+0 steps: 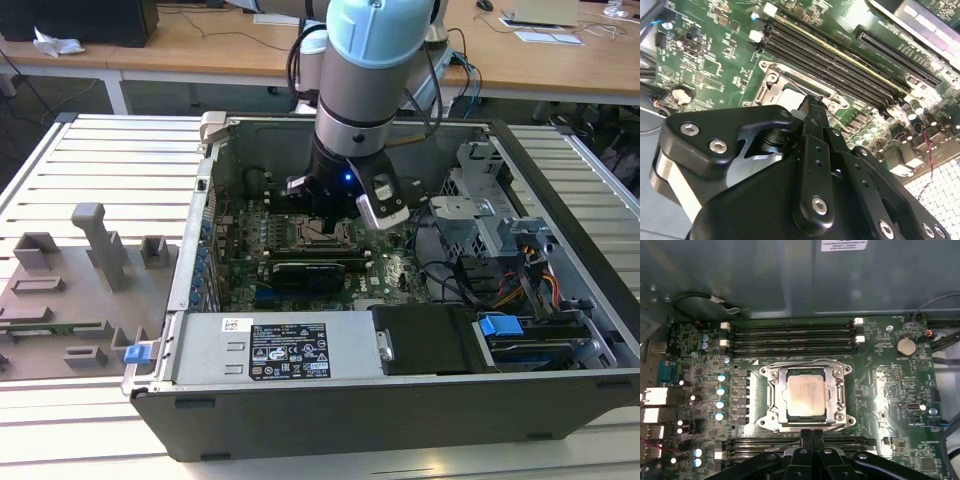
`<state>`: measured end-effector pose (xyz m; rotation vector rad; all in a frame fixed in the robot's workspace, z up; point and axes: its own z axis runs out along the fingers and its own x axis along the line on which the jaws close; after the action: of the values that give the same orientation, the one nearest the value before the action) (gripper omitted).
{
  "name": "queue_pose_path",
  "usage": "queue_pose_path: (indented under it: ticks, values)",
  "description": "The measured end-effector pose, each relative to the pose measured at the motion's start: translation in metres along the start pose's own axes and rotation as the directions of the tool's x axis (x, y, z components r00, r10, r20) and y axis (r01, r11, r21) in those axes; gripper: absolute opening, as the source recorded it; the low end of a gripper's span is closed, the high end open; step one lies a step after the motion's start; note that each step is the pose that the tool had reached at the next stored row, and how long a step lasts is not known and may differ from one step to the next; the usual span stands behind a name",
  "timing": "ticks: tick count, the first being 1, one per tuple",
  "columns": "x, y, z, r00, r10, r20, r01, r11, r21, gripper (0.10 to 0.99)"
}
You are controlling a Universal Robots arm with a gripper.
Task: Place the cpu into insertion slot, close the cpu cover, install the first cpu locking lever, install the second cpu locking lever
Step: 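Install the second cpu locking lever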
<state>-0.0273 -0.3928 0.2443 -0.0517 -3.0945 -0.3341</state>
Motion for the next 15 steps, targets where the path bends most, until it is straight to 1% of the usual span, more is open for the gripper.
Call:
queue_pose_path:
  ticks: [6,15]
  values:
    - [0.0073,-0.0009,0.004,1.0,-0.001,-0.0002,0.001,1.0,-0.001,0.106]
    - [0.0172,0.0009,0.0072,1.0,-0.001,-0.0005,0.001,0.9999,-0.01,0.106]
